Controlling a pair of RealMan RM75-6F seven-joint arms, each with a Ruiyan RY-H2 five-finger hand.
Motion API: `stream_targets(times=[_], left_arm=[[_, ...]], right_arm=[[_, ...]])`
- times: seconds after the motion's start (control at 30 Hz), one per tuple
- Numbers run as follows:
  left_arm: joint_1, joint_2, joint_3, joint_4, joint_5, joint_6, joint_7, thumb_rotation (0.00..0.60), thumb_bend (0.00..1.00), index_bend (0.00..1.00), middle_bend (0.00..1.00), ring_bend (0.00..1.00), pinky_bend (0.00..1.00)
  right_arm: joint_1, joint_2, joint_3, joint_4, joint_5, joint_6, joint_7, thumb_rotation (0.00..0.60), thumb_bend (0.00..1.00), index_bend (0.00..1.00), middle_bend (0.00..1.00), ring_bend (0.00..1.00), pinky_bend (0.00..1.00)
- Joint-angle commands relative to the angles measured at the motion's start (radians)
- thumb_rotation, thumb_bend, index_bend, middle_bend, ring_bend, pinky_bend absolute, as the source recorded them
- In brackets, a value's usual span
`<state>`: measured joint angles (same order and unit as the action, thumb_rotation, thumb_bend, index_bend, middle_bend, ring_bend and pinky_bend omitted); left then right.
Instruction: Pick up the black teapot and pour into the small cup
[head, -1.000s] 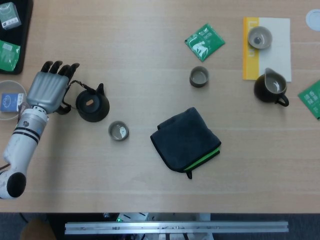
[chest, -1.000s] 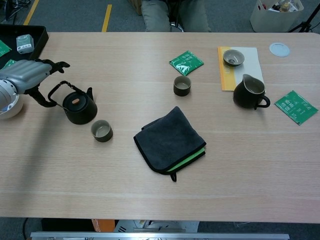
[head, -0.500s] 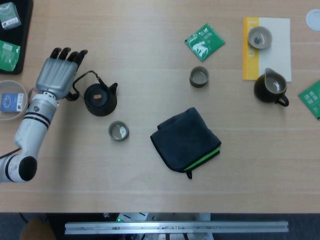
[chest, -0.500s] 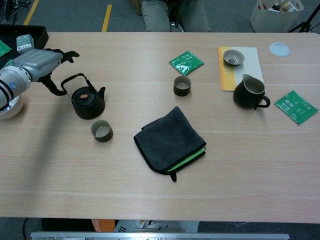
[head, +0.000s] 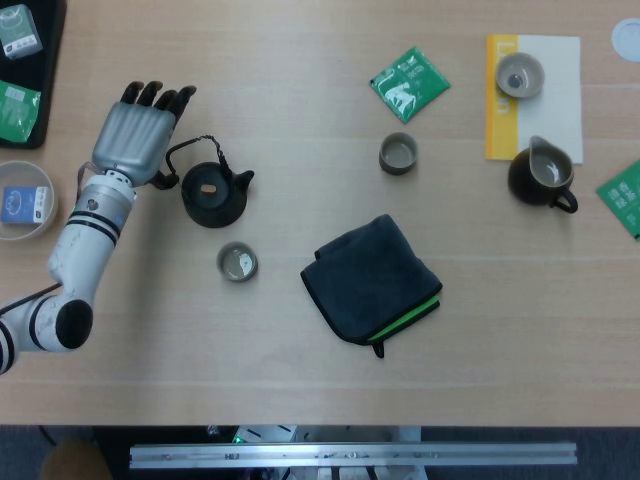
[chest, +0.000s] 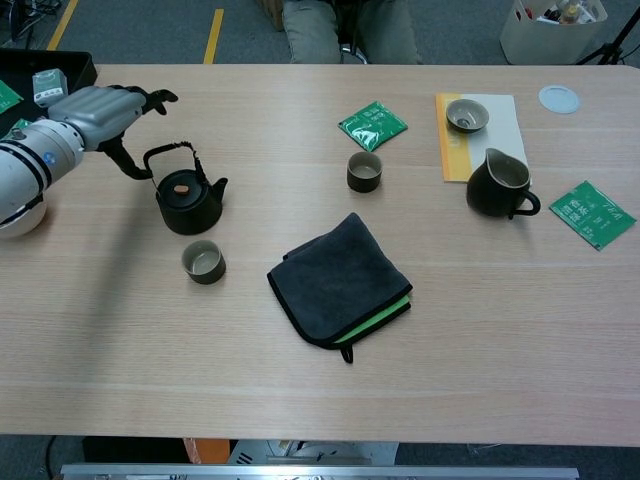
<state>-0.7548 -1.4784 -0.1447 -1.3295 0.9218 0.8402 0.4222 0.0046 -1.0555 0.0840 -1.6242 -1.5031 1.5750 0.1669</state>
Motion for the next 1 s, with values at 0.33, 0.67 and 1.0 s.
stream_targets(times=[0.33,0.67,1.0], left_arm=[[0.049,0.087,0.032,-0.233,0.047,0.077,-0.019,0.6,0.17,0.0,0.17,0.06,0.08],[0.048,0.041,0.049,-0.288,0.048,0.114,0.017,0.6,0.17,0.0,0.13,0.06,0.08],[0.036,0.041,0.082,-0.313,0.065,0.11,0.065,0.6,0.17,0.05,0.12,0.03,0.08]], right_arm=[[0.007,-0.009,0.0,0.019,-0.005,-0.012,0.02,0.6,0.19,0.46,0.42,0.28,0.32],[0.006,-0.009,0.001,0.027,-0.004,-0.012,0.03,0.6,0.19,0.46,0.42,0.28,0.32],[0.003,-0.011,0.001,0.032,-0.001,-0.01,0.035,0.6,0.19,0.46,0.42,0.28,0.32]])
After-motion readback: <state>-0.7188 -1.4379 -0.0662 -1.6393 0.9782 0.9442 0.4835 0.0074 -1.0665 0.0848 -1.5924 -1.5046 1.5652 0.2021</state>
